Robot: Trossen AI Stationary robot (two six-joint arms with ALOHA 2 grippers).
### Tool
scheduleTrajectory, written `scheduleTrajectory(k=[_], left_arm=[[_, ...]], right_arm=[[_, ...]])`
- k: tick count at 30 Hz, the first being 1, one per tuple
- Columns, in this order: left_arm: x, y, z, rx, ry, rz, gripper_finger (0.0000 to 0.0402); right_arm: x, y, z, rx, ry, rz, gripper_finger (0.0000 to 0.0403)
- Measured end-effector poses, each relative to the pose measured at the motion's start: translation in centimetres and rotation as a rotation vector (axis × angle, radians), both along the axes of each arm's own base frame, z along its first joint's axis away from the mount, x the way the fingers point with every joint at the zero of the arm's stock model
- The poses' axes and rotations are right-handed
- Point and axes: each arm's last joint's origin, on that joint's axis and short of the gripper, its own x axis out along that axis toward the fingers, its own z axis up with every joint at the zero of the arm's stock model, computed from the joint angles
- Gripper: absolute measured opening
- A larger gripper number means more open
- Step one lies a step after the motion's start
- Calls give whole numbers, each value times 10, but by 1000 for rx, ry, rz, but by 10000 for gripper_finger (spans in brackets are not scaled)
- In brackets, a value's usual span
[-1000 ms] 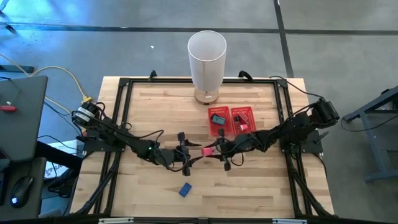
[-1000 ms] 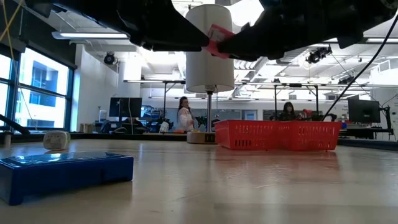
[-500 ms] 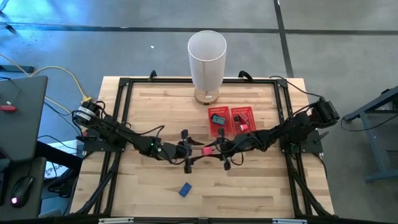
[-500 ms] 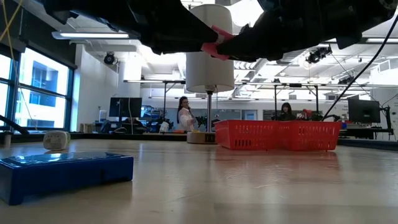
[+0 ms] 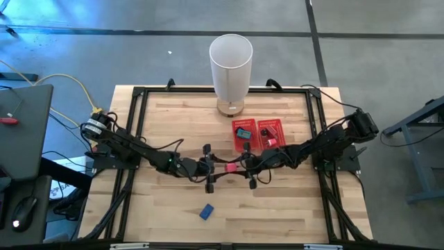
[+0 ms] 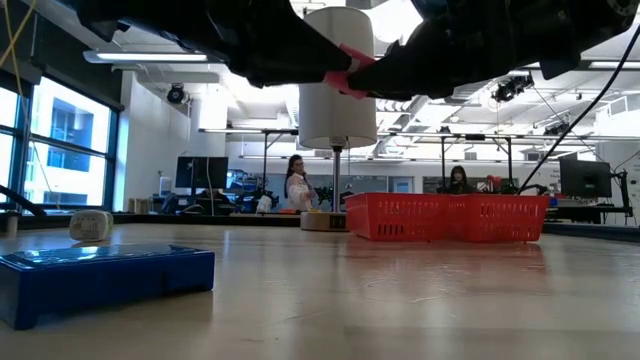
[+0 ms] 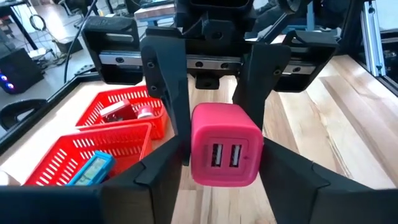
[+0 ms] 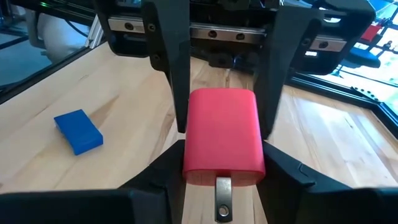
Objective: Pick & Place Office items
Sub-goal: Put the pink charger adapter into the right red bin
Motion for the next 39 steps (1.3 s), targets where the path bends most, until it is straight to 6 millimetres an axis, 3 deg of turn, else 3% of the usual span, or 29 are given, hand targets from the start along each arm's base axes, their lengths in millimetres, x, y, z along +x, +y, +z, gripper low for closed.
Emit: scheduleTrajectory(k=[6,15,27,34,39], left_arm=[[0,-1,0,23,6,-12,137],[-2,-7,0,26,10,-32,137],[-19,-37,-5,263,82,51,137],[-32,-62,-5,433,96,-63,137],[-31,-63,-5,441,93,-167,137]], right_arm=[[0,0,-1,5,14,1,145],[-1,0,-4,116,55,-39,190],[-8,1,-8,228,180,-29,226],[-13,-12,5,434,241,29,227],[-9,-18,8,540,221,64,227]])
